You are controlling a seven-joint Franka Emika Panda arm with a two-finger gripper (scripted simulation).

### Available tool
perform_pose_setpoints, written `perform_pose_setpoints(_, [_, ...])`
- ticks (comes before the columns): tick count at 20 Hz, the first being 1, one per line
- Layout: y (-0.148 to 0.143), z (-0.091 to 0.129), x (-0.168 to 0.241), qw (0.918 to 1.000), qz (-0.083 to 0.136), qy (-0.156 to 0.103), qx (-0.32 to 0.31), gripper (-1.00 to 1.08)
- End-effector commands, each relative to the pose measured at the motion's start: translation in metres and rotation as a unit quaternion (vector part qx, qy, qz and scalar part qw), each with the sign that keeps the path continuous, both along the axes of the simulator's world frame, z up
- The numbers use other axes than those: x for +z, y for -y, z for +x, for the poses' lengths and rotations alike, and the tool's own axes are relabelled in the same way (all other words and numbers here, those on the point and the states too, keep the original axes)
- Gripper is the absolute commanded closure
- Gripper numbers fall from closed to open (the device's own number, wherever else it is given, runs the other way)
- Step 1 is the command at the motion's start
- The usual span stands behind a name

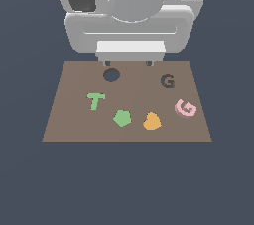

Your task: Insert a designated object into the corresponding slot on a board.

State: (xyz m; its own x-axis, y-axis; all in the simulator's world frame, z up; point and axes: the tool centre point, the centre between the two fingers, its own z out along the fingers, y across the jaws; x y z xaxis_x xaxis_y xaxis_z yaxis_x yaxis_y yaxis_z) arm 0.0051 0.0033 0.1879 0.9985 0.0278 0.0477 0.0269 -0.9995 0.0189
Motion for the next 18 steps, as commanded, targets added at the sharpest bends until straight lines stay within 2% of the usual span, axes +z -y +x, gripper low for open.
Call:
perform_pose_setpoints(1, [0.0,0.0,0.0,1.0,0.0,0.0,0.0,-0.92])
perform_pose_setpoints(10, [-0.011,0.01,-0.011,0.9993,0.0,-0.002,0.036,-0.92])
perform_pose_setpoints(14, [-0.024,0.02,-0.023,0.997,0.0,-0.004,0.077,-0.92])
perform_pose_setpoints(18, [-0.044,0.033,-0.04,0.9908,0.0,-0.007,0.135,-0.92])
